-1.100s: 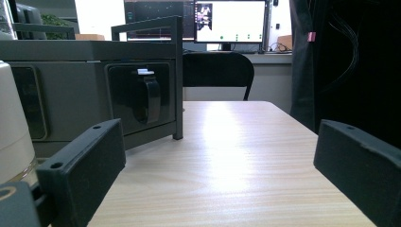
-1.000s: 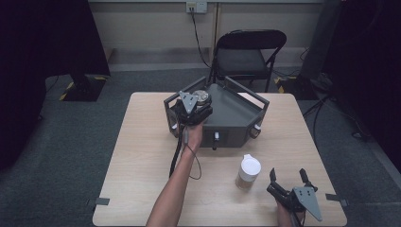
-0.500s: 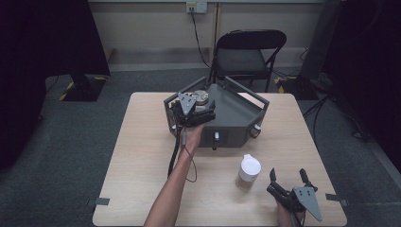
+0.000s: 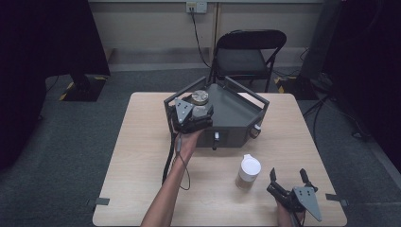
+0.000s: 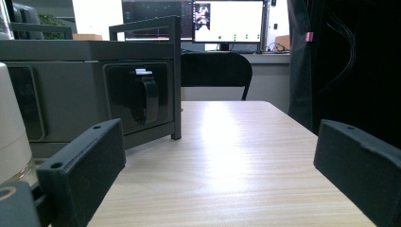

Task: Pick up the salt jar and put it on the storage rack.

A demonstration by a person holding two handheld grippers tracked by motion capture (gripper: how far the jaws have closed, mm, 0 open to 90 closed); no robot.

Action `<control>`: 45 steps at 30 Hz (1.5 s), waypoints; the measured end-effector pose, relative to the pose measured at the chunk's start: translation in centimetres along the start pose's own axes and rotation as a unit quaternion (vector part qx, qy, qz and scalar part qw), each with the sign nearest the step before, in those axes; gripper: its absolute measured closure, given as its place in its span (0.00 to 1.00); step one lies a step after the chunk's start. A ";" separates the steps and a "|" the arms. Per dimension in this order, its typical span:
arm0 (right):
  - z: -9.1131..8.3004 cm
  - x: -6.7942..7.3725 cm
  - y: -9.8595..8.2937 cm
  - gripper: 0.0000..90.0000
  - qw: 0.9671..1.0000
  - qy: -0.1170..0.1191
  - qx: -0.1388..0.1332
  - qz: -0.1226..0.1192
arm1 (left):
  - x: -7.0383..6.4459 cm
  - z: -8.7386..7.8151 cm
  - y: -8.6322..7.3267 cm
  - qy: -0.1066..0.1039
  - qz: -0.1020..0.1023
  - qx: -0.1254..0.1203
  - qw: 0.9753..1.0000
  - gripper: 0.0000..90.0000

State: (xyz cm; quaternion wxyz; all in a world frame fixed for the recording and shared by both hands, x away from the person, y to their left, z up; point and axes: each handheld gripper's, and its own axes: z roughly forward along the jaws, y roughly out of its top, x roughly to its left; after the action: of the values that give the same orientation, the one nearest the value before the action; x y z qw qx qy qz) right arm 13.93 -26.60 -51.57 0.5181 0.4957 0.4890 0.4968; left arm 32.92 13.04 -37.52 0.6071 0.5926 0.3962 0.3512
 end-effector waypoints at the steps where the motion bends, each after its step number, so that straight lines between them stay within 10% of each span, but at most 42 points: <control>1: 0.0 0.0 0.0 0.01 1.000 0.000 0.000 0.000 | 0.0 -0.2 0.1 0.000 0.000 -0.003 1.000 0.00; 21: 0.0 0.0 0.0 0.01 1.000 0.000 0.000 0.000 | -0.2 -5.6 -0.8 -0.012 0.025 -0.020 0.999 0.00; 29: 0.0 0.0 0.0 0.02 1.000 -0.001 0.000 0.000 | -0.1 -8.1 -1.2 -0.012 -0.005 -0.032 0.999 0.00; 45: 0.0 0.1 0.0 0.02 1.000 -0.003 0.000 0.000 | -1.3 -11.9 -4.3 0.001 0.004 -0.053 0.999 0.00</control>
State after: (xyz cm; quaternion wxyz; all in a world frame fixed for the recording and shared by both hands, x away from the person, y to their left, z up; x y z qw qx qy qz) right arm 13.93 -26.49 -51.56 0.5193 0.4972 0.4875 0.4954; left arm 21.50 16.86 -41.57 0.6360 0.5608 0.3749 0.3747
